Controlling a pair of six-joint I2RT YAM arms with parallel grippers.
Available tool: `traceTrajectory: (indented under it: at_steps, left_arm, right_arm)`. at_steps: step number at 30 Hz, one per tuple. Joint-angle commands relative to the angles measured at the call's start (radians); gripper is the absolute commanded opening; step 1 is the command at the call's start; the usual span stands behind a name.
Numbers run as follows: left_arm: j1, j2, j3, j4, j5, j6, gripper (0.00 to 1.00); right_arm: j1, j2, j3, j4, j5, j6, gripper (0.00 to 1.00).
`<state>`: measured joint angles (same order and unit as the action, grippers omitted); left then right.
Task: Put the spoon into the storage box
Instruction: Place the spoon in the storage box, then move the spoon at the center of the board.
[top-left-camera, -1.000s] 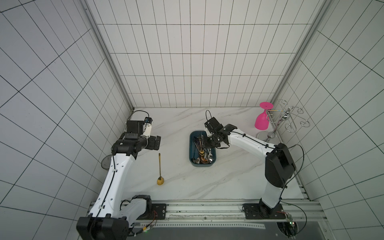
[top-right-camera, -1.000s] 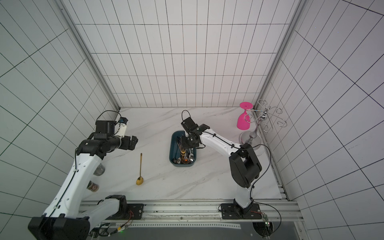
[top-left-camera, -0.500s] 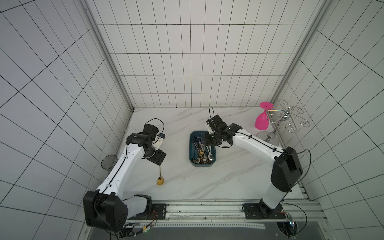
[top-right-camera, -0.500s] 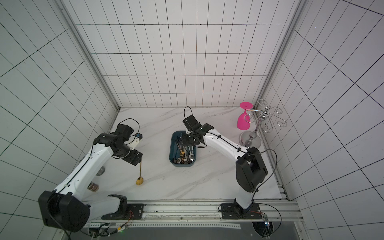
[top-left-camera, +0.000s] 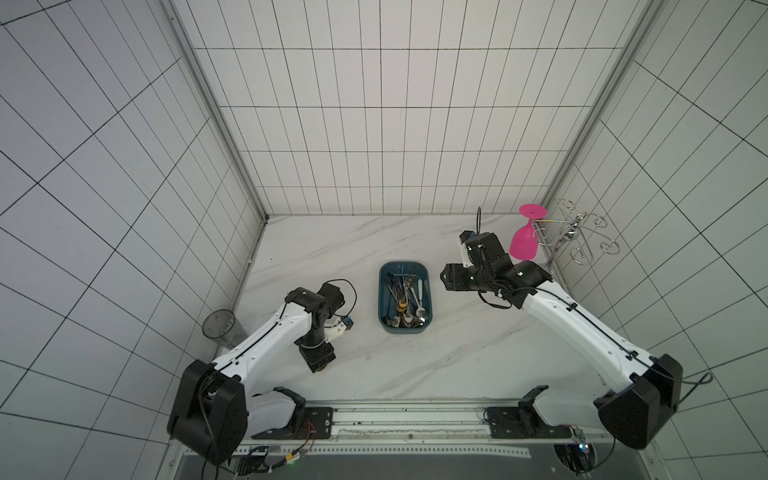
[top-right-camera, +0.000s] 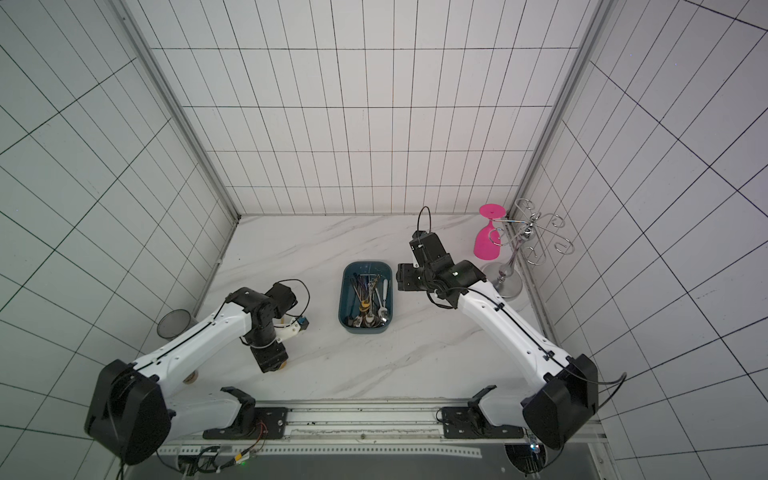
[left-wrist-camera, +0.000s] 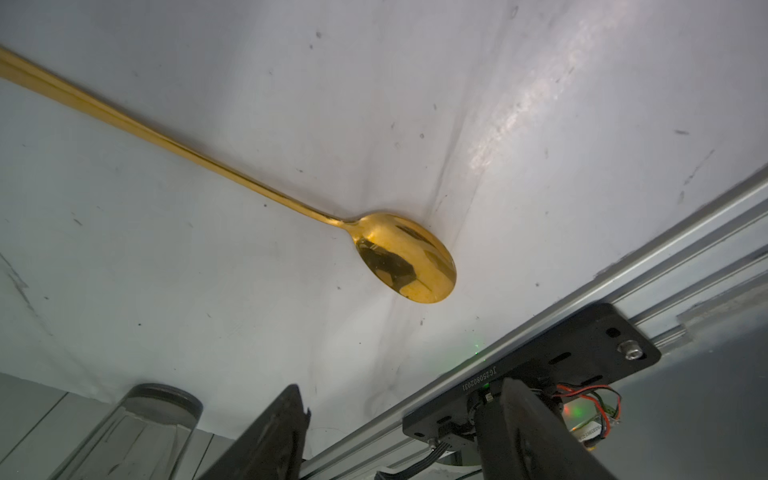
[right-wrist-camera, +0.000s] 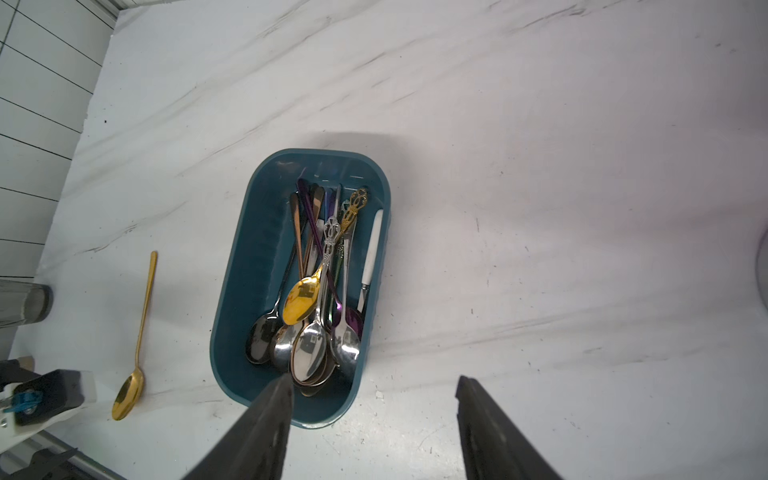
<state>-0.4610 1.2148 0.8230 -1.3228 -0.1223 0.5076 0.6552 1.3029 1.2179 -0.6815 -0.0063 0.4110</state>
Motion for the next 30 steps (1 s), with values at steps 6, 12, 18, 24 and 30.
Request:
traceTrajectory:
  at_steps: [6,12,18,24,30]
  left_arm:
    - [-0.202,-0.102,-0.163,0.164,-0.077,0.23,0.8]
    - [-0.207,-0.013,-0.221,0.282,-0.186,0.248,0.8]
    - [-0.2,-0.007,-0.264,0.41,-0.244,0.301,0.8]
    - [-0.076,0.009,-0.266,0.5,-0.251,0.412,0.79]
    - [0.155,0.081,-0.193,0.608,-0.227,0.553,0.79]
  right_arm:
    - [-0.064,-0.086,-0.066,-0.079,0.05,-0.051,0.75]
    - [-0.083,-0.1,-0.068,-0.101,0.07,-0.069,0.85]
    - [-0.11,-0.121,-0.073,-0.117,0.074,-0.087,0.88]
    - [-0.138,-0.134,-0.077,-0.123,0.073,-0.104,0.89]
    - [-0.154,-0.137,-0.08,-0.126,0.067,-0.111,0.89]
